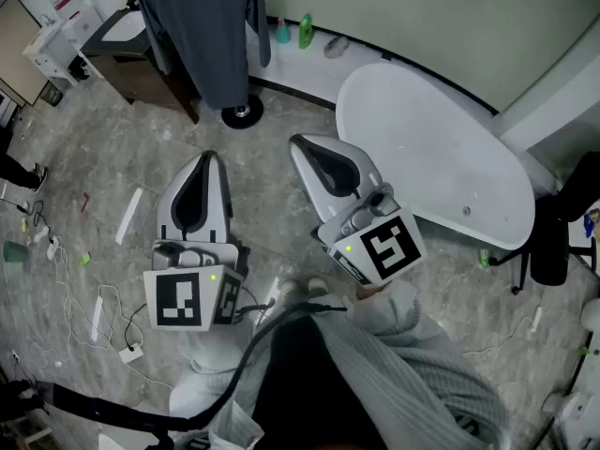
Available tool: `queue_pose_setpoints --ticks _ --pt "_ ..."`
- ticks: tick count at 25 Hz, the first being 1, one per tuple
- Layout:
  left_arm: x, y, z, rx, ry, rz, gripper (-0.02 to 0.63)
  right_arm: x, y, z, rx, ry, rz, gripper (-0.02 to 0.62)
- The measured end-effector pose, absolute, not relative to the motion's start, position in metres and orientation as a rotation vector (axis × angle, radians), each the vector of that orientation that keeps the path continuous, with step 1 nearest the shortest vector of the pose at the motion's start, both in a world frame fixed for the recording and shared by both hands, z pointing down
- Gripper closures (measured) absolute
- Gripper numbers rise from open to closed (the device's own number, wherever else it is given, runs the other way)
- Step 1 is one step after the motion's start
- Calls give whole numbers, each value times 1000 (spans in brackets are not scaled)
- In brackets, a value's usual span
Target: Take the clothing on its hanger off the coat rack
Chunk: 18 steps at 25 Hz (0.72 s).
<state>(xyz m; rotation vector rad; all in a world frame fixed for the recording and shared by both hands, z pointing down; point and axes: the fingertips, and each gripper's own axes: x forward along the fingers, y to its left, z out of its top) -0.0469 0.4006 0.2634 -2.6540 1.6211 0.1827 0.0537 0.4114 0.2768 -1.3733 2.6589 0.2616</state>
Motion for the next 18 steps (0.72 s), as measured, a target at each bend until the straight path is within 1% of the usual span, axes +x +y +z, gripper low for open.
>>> queue_pose_setpoints --ticks 7,18 --pt "-30 437 265 -2652 1568 176 601 62 444 271 -1355 2658 275 595" --pt "-29 435 263 -2607 1613 177 601 76 436 267 -1342 2613 260 594"
